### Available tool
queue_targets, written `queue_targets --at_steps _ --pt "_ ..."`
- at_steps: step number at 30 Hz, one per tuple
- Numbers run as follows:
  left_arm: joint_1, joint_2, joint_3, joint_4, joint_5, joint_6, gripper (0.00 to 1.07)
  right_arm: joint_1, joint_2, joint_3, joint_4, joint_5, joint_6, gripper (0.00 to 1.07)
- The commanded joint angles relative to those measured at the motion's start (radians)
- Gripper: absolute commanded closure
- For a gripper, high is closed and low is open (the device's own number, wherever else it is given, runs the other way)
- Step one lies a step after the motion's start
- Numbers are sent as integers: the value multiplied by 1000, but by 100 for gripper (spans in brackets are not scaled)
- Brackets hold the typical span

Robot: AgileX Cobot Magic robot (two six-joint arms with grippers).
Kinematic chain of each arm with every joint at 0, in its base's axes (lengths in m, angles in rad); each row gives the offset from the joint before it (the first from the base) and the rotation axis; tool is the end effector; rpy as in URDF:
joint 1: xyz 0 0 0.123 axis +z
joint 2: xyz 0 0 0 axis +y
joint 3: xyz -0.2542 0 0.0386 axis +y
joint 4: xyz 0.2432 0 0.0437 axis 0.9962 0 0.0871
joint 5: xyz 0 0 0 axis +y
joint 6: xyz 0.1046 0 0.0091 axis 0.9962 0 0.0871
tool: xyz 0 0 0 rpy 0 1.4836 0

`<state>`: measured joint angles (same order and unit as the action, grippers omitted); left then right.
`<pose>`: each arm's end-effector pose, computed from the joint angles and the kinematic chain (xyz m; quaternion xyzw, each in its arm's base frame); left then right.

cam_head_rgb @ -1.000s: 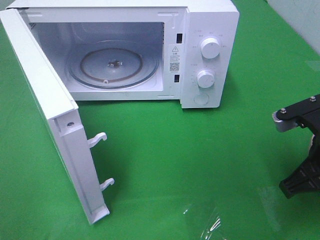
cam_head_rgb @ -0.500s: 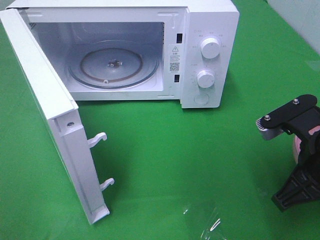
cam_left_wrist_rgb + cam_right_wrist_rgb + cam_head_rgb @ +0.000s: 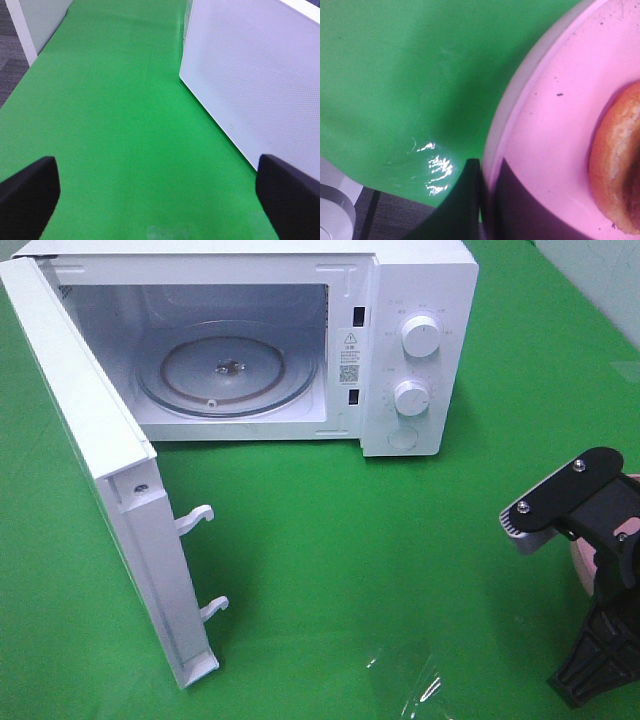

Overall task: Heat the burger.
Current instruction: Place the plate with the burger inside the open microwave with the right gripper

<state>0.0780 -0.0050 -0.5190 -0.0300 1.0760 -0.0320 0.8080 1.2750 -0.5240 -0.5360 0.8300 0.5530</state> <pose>0.0283 -0.0006 0.2728 -0.0459 0.8496 -0.0029 0.5254 0.1565 0.1065 0.1473 -0.2922 0.9340 -0.1338 0.1560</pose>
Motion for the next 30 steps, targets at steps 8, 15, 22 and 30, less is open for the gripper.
queue_targets --at_steps 8,15,22,30 --pt "2 -15 3 -7 -9 -1 8 97 -16 12 -67 28 1 107" --pt "2 -15 3 -7 -9 -1 8 157 -16 11 -79 55 0 107" --pt "2 -15 3 -7 -9 -1 8 203 -16 11 -125 76 0 107" --pt "2 -15 3 -7 -9 -1 8 245 -16 11 -177 130 -7 107"
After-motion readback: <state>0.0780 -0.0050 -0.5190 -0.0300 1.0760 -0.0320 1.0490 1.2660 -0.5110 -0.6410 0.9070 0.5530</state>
